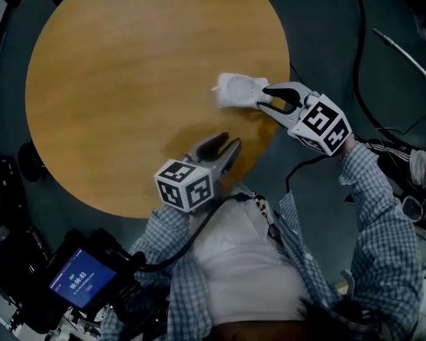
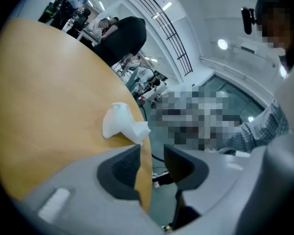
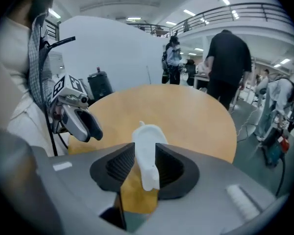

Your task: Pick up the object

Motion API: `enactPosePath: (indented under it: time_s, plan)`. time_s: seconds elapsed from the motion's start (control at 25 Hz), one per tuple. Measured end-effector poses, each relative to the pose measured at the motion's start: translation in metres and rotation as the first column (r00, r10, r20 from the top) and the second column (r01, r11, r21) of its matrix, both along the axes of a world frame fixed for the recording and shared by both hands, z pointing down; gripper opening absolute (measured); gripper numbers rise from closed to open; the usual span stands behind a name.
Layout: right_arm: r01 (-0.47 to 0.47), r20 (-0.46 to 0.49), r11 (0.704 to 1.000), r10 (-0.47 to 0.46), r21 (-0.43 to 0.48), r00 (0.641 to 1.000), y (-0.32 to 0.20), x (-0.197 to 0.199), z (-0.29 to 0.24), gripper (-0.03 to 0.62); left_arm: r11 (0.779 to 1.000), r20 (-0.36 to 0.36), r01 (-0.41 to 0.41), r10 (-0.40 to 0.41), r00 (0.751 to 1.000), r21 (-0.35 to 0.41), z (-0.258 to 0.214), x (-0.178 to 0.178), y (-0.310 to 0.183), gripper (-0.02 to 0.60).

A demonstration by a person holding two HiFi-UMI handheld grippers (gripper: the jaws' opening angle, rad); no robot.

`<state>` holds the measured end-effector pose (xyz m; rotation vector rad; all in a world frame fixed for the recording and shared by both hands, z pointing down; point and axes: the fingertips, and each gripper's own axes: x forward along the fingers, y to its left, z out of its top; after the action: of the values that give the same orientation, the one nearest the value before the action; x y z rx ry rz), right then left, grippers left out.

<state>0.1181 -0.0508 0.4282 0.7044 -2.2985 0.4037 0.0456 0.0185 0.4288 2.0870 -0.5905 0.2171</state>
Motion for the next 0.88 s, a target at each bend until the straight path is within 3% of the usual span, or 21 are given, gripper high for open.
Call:
enactPosePath:
  time_s: [0.12,0.28,0.52,0.8,0.88]
  plan:
    - [0.143,-0.011,0.984,-0.145,-0.105,0.989,-0.008,-0.003,0.007,0.160,0.999,0.003,0.025,-0.025,1.000,-0.035,0.005,0.009,-0.003,0.183]
    - [0.239,-0.021,0.948,-0.249,-0.212,0.968,-0.022,-0.006,0.018,0.169,0.997,-0.004,0.037,-0.037,0.999,-0.074,0.013,0.014,-0.008,0.193]
    - [0.378,-0.043,0.855,-0.419,-0.356,0.907,-0.021,-0.020,0.036,0.167,0.982,-0.030,0.097,-0.103,0.994,-0.161,0.019,0.020,-0.008,0.212]
    - [0.438,0.036,0.745,-0.488,-0.503,0.872,-0.013,-0.033,0.041,0.132,0.957,-0.021,0.194,-0.203,0.979,-0.217,0.026,0.021,-0.017,0.210]
    - [0.443,0.048,0.734,-0.491,-0.515,0.870,-0.013,-0.035,0.041,0.140,0.948,-0.022,0.222,-0.233,0.972,-0.229,0.027,0.019,-0.024,0.210]
